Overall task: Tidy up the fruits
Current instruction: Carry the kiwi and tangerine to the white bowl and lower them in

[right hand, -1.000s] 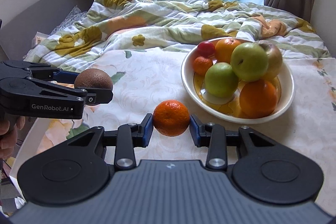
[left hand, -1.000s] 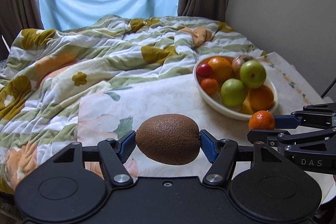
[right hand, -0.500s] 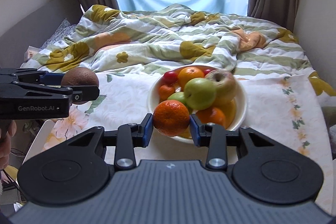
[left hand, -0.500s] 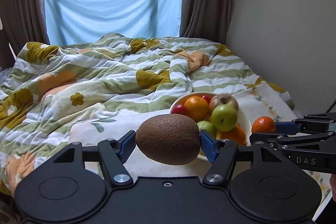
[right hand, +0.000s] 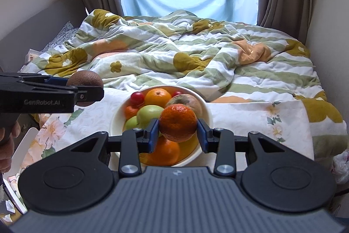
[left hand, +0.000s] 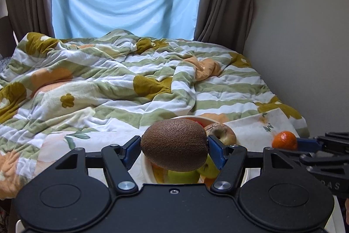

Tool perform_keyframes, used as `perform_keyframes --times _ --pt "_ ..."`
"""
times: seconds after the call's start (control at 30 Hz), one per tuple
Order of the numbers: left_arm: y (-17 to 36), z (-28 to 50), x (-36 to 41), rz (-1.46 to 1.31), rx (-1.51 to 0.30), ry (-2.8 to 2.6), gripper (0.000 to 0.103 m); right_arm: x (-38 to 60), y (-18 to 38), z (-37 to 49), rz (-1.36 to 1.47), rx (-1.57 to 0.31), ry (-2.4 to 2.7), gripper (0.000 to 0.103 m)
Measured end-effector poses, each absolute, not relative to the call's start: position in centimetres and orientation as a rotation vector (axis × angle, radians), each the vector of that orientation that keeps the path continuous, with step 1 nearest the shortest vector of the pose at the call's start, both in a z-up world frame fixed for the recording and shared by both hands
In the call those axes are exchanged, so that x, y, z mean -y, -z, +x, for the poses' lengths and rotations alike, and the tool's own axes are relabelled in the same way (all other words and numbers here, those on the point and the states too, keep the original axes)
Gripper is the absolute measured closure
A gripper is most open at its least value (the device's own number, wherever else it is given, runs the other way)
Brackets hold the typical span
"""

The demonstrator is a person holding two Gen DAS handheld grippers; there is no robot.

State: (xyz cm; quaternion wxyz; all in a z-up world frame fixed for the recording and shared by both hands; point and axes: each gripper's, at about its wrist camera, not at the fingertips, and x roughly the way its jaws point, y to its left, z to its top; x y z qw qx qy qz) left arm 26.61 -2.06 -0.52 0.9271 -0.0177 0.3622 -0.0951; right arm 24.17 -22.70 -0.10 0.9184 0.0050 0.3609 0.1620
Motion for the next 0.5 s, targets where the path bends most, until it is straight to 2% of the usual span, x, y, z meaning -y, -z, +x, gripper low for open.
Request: perform_keyframes --times 0.5 --pt "5.4 32.9 3.3 -0.133 -0.864 0.099 0.033 25.5 3.8 28.9 0.023 -0.802 -0.422 0.051"
